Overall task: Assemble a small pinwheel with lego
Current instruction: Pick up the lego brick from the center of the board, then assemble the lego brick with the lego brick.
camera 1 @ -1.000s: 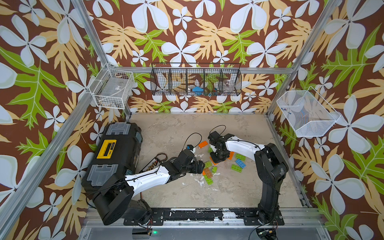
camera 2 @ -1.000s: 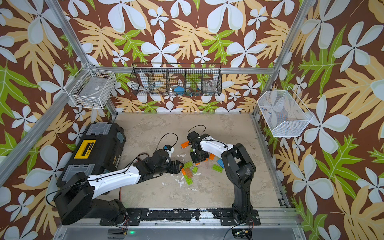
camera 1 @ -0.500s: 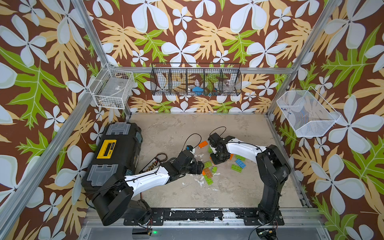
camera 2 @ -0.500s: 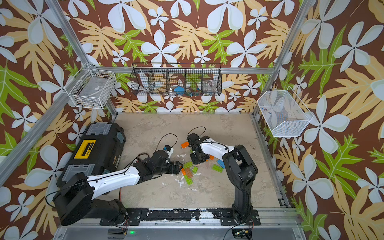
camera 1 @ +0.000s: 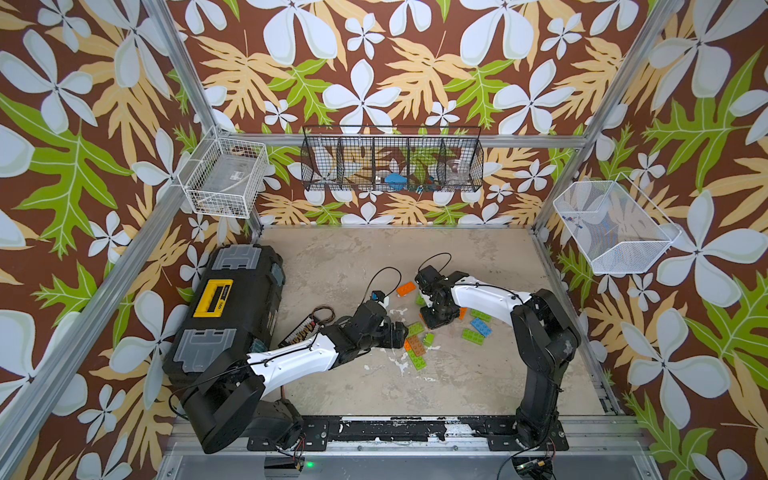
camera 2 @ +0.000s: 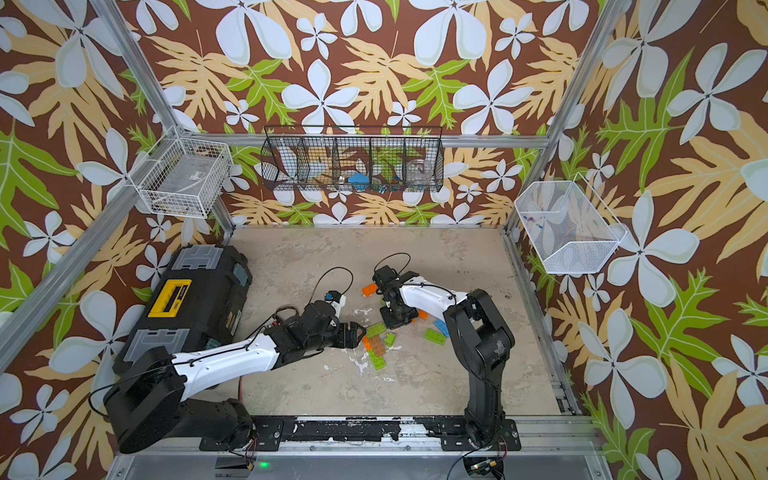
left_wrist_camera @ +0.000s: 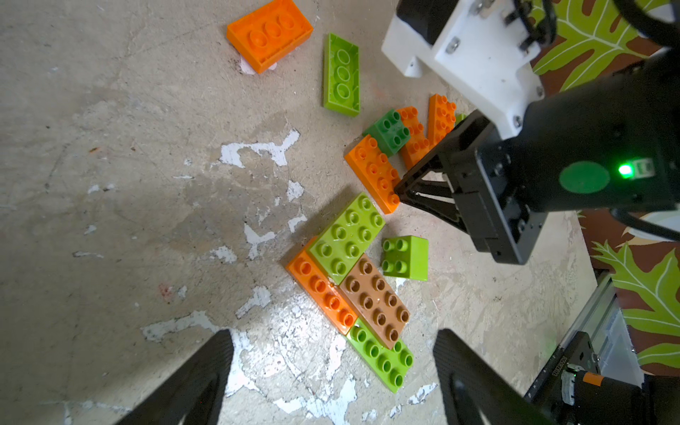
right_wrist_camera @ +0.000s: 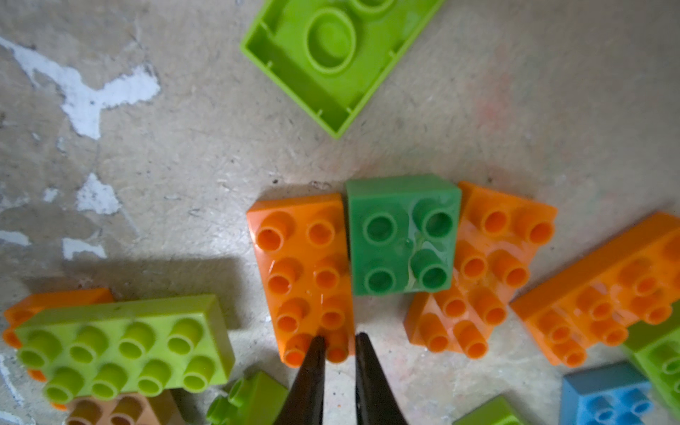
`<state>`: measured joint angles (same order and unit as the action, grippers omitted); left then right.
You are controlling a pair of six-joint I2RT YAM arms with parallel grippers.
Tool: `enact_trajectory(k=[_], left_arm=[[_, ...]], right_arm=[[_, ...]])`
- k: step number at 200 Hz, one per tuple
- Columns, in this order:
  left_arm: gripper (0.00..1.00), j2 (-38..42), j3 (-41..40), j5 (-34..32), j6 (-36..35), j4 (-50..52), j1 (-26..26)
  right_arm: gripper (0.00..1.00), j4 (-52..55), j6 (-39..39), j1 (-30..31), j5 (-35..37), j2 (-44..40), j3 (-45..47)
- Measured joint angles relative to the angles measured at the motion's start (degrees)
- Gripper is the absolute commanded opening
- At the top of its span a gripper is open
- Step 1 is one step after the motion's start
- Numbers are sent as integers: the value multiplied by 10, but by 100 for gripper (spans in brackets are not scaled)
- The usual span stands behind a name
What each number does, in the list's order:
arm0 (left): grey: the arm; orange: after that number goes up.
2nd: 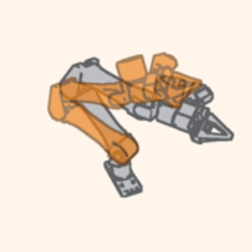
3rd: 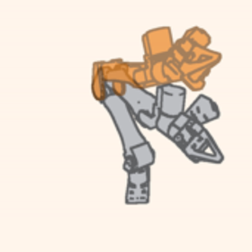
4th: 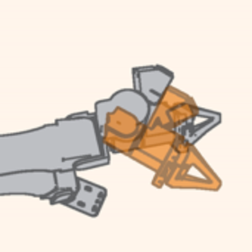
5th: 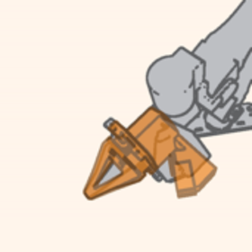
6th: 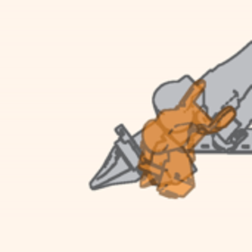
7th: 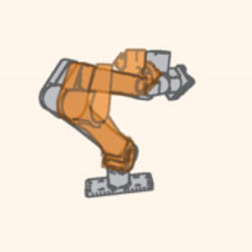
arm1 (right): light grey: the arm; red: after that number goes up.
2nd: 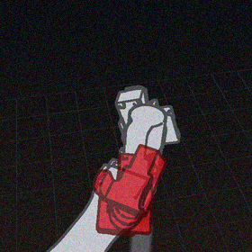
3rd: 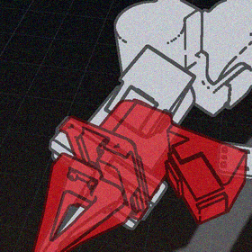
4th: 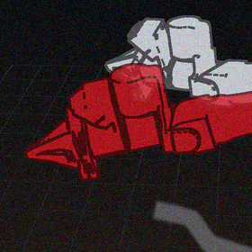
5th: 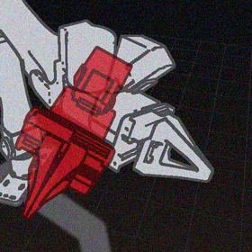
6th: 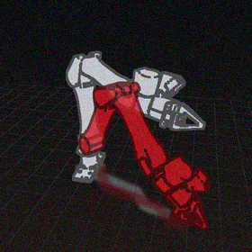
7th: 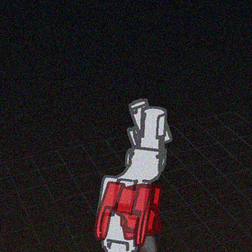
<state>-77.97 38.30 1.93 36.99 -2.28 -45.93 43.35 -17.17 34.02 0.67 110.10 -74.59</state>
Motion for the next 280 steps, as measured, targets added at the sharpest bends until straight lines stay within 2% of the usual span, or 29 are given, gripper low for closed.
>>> enact_trajectory(k=[108, 215, 247, 280], left_arm=[[88, 4, -5, -2, 0, -2, 0], [88, -7, 11, 2, 2, -7, 0], [89, 13, -4, 11, 7, -17, 24], [89, 65, -63, 28, 27, -27, 76]], right_arm=[[12, 8, -4, 0, -3, 13, -11], [13, 29, -4, 0, 11, -49, -13], [13, 46, -5, 5, 11, -58, -38], [13, 57, -5, 48, 4, -39, -86]])
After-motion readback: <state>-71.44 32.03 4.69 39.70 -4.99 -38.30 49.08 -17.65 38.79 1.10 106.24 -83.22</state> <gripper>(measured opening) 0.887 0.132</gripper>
